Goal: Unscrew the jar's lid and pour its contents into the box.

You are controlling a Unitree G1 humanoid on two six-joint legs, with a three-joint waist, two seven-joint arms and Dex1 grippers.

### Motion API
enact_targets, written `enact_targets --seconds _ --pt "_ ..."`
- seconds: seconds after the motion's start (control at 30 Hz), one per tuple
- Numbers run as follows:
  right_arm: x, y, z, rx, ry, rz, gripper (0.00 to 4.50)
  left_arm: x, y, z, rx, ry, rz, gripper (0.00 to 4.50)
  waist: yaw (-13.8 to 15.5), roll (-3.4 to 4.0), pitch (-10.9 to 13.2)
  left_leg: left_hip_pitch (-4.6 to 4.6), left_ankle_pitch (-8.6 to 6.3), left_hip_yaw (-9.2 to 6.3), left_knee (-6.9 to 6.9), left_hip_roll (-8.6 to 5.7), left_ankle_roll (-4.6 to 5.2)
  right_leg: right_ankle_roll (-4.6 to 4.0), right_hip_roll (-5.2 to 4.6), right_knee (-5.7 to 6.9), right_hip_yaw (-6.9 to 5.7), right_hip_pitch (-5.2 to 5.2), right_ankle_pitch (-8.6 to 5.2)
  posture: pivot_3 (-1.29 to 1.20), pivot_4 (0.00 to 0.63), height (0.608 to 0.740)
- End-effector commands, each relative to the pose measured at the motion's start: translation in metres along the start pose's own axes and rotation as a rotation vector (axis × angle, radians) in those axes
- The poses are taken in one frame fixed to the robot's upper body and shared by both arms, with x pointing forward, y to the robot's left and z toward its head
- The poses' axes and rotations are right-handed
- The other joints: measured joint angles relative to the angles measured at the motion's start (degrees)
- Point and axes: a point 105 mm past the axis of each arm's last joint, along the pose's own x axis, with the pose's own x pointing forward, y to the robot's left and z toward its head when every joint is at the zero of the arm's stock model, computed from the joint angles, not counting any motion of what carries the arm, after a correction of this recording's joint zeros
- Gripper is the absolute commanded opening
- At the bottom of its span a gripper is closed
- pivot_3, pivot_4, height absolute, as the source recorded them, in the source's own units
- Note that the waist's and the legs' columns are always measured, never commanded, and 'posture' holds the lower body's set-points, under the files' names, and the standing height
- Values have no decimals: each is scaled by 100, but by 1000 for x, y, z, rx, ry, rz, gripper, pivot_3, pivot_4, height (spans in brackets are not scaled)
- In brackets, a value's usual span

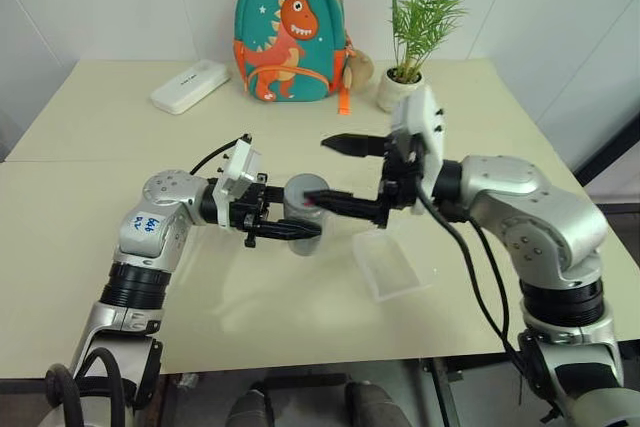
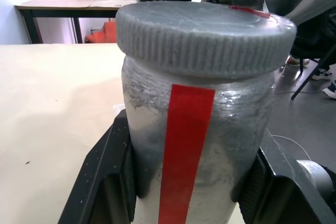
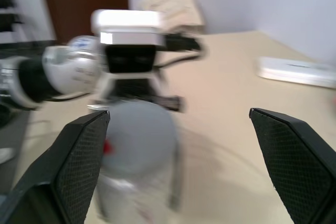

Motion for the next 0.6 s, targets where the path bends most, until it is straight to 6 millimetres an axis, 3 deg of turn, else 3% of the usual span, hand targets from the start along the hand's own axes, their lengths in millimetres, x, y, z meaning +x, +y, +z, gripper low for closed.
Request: enact_targets --seconds 0.03,0.27,0.4,0.6 --pt "-9 2 10 -31 -22 -22 4474 -6 3 9 44 -11 15 1927 -6 0 0 0 0 0 0 0 0 -5 0 1 0 -1 -3 0 150 740" --pt "-13 6 17 -37 -36 -24 4474 -6 9 9 43 -12 24 1927 -11 0 0 0 0 0 1 1 0 -5 1 2 2 -1 -3 0 150 740" --pt "-1 13 30 -15 -111 -1 4474 -1 10 9 40 -22 1 1927 -39 0 0 0 0 1 1 1 0 7 1 4 3 -1 4 0 150 740" --pt "19 21 29 25 -139 38 4474 9 7 12 48 -32 -46 1927 -22 0 0 -1 0 1 1 2 0 10 3 4 3 -1 5 0 150 740"
